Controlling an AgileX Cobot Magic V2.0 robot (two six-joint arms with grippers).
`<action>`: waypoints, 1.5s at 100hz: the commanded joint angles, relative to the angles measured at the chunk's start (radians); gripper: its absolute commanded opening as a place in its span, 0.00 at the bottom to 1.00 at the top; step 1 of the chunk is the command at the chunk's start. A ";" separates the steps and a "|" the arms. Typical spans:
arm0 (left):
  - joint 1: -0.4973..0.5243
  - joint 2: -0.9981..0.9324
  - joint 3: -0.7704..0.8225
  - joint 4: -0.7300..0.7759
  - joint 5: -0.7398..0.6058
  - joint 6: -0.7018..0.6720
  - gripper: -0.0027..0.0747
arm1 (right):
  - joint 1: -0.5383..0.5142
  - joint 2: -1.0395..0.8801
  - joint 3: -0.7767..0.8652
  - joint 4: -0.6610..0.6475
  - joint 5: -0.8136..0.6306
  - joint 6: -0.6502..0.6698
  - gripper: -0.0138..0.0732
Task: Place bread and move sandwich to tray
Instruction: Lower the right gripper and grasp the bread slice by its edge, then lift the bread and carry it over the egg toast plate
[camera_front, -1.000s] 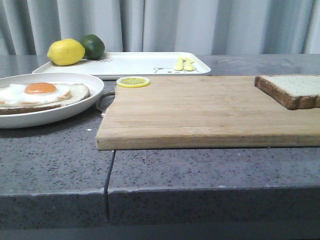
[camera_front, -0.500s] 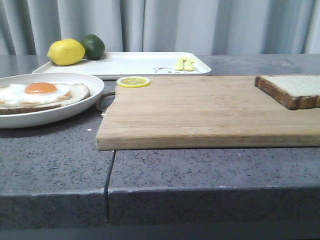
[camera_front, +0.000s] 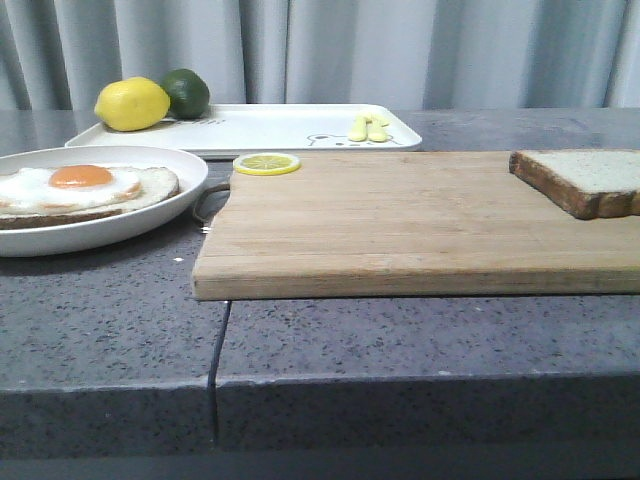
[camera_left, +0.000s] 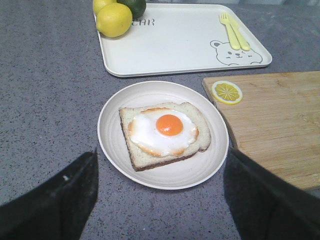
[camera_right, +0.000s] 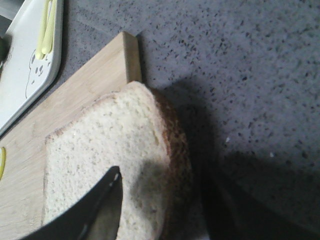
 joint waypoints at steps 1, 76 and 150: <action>-0.003 0.011 -0.033 -0.025 -0.065 -0.003 0.67 | -0.001 -0.015 -0.021 0.049 0.055 -0.017 0.60; -0.003 0.011 -0.033 -0.025 -0.065 -0.003 0.67 | 0.000 0.001 -0.021 0.049 0.110 -0.016 0.59; -0.003 0.011 -0.033 -0.025 -0.065 -0.003 0.67 | 0.000 -0.003 -0.022 0.034 0.115 -0.016 0.08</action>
